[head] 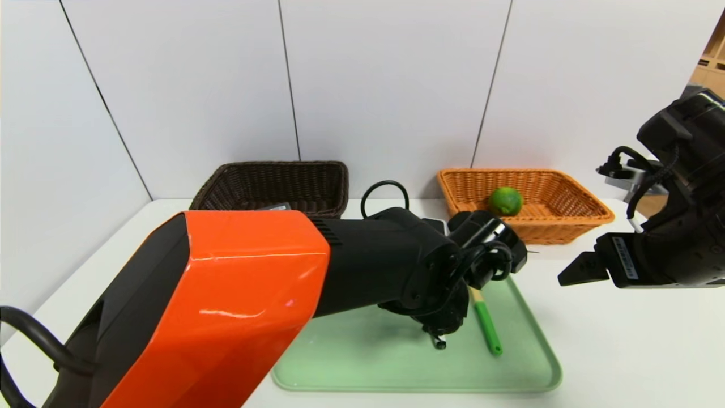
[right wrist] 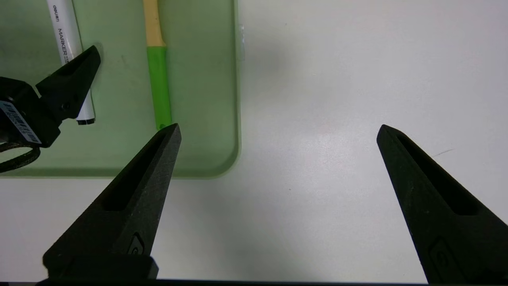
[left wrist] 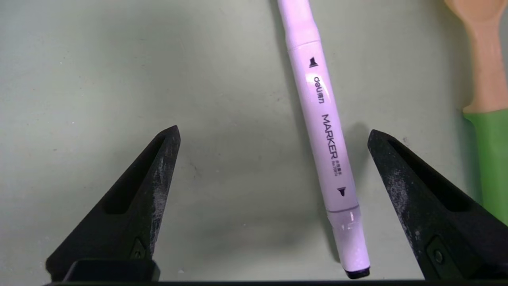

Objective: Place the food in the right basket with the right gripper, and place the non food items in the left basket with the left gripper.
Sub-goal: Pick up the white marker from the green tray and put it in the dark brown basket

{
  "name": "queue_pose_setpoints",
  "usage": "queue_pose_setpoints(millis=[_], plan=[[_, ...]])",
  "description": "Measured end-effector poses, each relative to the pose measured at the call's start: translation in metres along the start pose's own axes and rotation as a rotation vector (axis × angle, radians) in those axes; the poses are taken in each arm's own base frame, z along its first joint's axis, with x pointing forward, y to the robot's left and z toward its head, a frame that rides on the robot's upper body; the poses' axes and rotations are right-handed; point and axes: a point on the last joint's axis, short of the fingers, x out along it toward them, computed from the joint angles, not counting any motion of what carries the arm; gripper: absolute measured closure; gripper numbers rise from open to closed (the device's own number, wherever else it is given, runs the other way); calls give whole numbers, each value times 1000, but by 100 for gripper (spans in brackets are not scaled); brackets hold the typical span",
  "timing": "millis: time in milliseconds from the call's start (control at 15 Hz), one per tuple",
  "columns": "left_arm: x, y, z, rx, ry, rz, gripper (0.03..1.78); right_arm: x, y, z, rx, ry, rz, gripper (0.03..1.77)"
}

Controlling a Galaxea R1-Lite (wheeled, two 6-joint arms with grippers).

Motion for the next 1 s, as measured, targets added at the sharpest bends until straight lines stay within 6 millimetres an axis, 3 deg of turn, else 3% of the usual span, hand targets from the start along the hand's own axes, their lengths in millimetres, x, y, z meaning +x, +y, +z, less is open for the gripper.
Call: queue_pose_setpoints(millis=[1000], plan=[[2,2,-2,-29,24,14,12,-2,7,-2,-27,-3,15,10]])
